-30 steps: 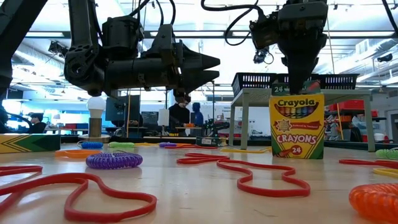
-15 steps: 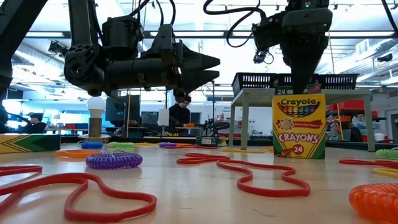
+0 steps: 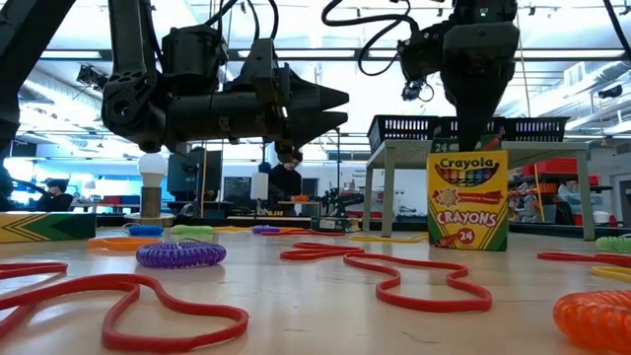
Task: Pick & Place Office Desk Supplies
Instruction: Put the yellow crayon box into the middle black basket on the shelf
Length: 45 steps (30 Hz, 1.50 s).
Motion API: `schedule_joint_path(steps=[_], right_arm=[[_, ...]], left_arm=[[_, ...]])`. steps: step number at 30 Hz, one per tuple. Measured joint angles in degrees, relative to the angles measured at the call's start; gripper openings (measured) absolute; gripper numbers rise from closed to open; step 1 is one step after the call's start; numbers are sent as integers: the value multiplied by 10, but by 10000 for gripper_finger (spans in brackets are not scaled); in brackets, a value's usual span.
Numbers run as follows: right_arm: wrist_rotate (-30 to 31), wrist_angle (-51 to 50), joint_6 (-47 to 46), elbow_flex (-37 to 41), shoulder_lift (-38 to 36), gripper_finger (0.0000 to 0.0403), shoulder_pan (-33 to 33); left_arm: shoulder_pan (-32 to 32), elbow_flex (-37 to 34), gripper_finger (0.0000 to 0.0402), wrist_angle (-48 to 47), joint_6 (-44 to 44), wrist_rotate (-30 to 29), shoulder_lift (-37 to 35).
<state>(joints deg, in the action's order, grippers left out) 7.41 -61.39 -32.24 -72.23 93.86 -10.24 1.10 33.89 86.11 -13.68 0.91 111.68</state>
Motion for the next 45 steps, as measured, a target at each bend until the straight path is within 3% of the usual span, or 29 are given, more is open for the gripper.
schedule_joint_path(steps=[11, 24, 35, 45], right_arm=[[-1, -1, 9, -2, -52, 2, 1], [-133, 98, 14, 39, -53, 1, 33], [-159, 113, 12, 79, -53, 2, 45], [-148, 102, 6, 81, -53, 3, 51]], left_arm=[[0, 0, 195, 0, 0, 0, 0], [0, 0, 195, 0, 0, 0, 0], [0, 0, 195, 0, 0, 0, 0], [0, 0, 195, 0, 0, 0, 0]])
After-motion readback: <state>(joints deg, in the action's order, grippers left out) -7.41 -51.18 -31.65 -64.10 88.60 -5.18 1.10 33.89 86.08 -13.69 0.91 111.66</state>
